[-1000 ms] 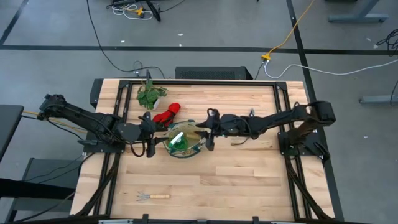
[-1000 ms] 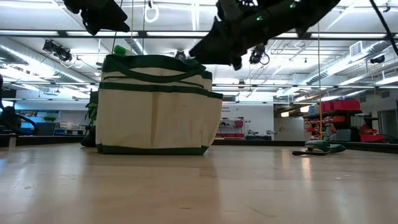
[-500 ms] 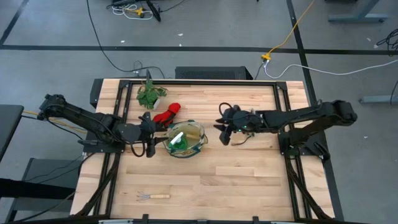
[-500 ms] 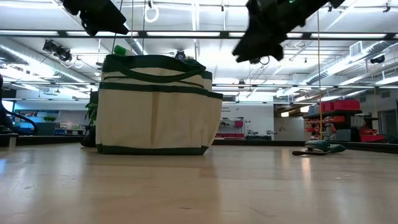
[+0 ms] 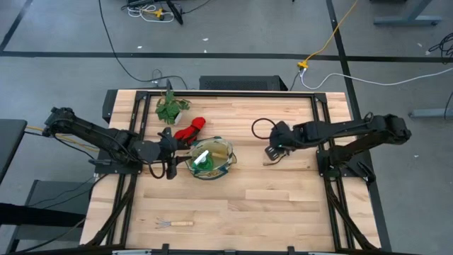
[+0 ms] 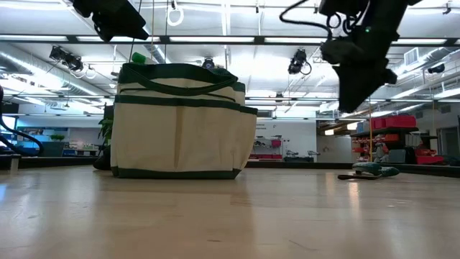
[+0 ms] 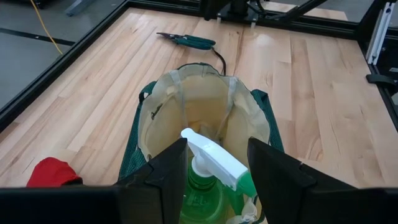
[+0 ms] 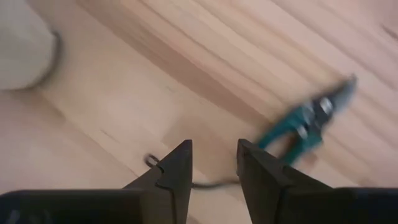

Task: Pick & Place Garden tools in Gardening bag
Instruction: Put the shear scissors into the gardening bag

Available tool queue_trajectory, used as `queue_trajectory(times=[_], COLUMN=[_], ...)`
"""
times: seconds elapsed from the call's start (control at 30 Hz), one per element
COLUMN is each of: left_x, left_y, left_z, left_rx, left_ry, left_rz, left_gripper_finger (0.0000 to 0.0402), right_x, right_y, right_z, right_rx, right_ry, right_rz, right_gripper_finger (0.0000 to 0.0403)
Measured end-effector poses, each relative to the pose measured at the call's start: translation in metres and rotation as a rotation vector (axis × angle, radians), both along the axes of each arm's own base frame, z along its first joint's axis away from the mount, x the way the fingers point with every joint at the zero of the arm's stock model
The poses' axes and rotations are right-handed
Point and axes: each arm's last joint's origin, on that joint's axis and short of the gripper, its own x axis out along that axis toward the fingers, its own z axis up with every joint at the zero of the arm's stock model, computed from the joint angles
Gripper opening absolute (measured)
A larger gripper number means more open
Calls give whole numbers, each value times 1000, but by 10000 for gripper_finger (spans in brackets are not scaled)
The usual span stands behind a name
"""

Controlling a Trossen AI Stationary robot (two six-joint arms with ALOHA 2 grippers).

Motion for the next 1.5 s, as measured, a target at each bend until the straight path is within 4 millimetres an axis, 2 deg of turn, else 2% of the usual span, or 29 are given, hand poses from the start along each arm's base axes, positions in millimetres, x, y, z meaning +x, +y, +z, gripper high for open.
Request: queue_trajectory(times=[0.4, 0.63, 0.8, 1.23, 1.5], left_x=[0, 0, 0, 0, 0], left_y=[0, 0, 0, 0, 0], left_z=[0, 0, 0, 0, 0], left_rx=[0, 0, 0, 0, 0], left_ry=[0, 0, 0, 0, 0], left_rz=[0, 0, 0, 0, 0], left_gripper_finger=[174, 174, 174, 174, 174], right_x=[-15, -17, -21, -26, -33], right_y=[-9, -14, -19, -36, -41], right_z=[-4, -4, -12, -60, -82], right_rx=[78, 105, 125, 194, 207], right_ry=[98, 108, 127, 34, -3], right_rz=[-220, -285, -330, -379, -410], right_gripper_finger=[126, 126, 126, 126, 126])
